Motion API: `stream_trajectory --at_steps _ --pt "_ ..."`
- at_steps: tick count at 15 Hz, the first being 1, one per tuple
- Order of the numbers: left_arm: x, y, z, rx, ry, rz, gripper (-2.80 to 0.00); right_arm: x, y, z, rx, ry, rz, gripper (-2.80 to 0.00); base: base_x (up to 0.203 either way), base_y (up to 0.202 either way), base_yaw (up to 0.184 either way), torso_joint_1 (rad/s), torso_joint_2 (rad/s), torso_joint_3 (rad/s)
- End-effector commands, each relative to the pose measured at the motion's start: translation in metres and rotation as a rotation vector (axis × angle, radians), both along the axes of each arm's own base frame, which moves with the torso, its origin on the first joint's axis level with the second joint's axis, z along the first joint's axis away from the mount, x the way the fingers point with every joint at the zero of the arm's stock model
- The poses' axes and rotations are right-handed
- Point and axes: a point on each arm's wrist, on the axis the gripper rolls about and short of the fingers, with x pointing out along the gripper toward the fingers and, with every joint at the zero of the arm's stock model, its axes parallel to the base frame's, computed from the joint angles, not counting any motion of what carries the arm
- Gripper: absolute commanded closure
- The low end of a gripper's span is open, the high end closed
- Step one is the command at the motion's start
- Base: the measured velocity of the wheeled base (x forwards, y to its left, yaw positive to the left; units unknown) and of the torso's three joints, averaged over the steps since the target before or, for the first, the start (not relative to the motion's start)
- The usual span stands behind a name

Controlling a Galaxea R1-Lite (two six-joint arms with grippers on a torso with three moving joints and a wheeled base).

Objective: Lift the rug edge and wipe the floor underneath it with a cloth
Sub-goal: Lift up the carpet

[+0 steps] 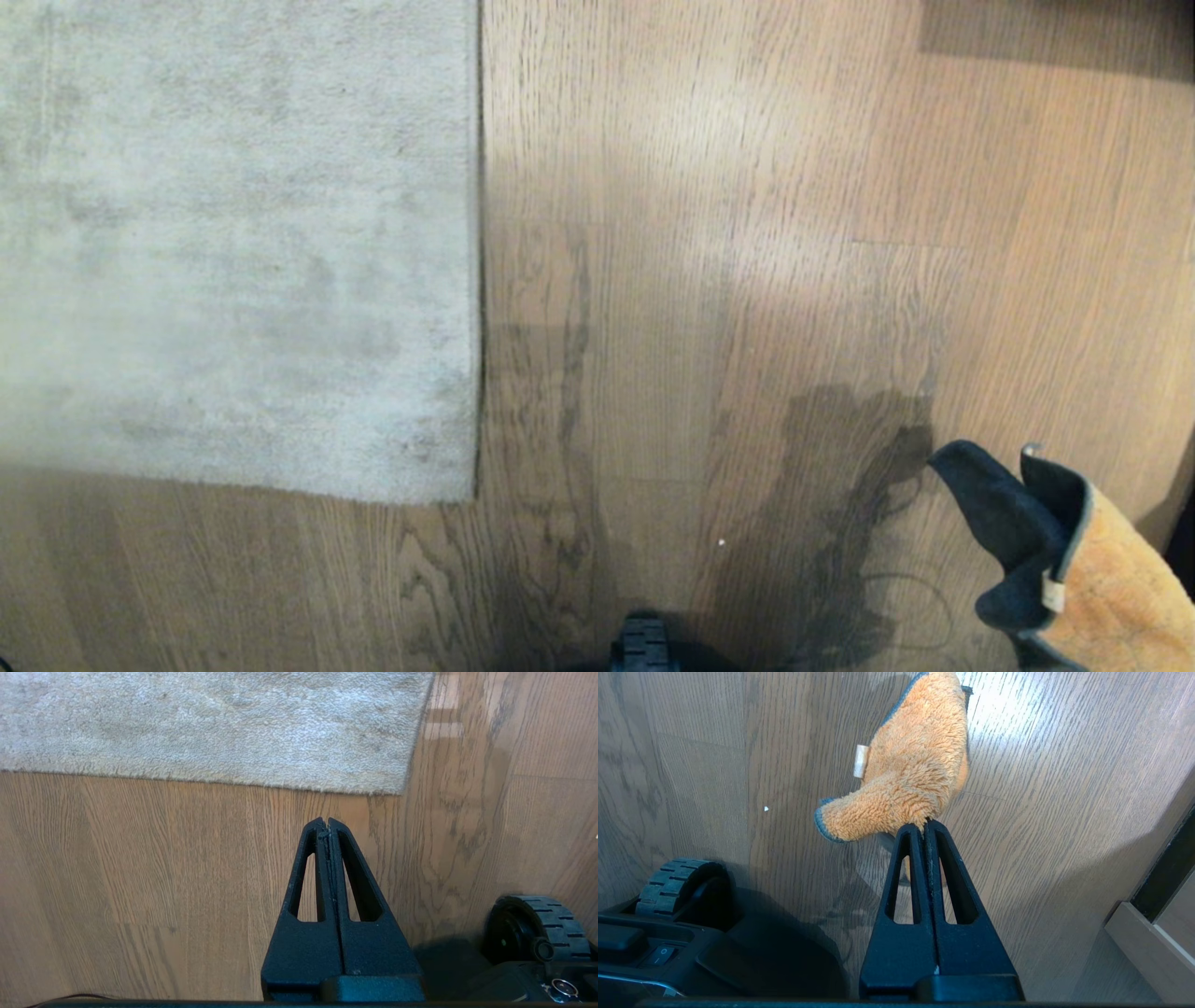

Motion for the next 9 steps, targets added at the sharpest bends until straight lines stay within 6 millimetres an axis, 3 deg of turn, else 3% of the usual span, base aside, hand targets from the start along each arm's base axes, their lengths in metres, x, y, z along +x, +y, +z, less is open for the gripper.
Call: stream_trajectory --at_steps 1,9 --pt "0.0000 0.0000 0.0000 0.000 0.000 0.001 0.00 0.0002 0.0000 0.0001 -0.001 0.003 0.001 0.00 0.000 0.000 0.000 0.000 0.00 0.000" --pt "0.0000 0.0000 0.0000 0.000 0.000 0.001 0.00 0.0002 0.0000 0.0001 -0.001 0.003 0.001 0.00 0.000 0.000 0.000 0.000 0.00 0.000"
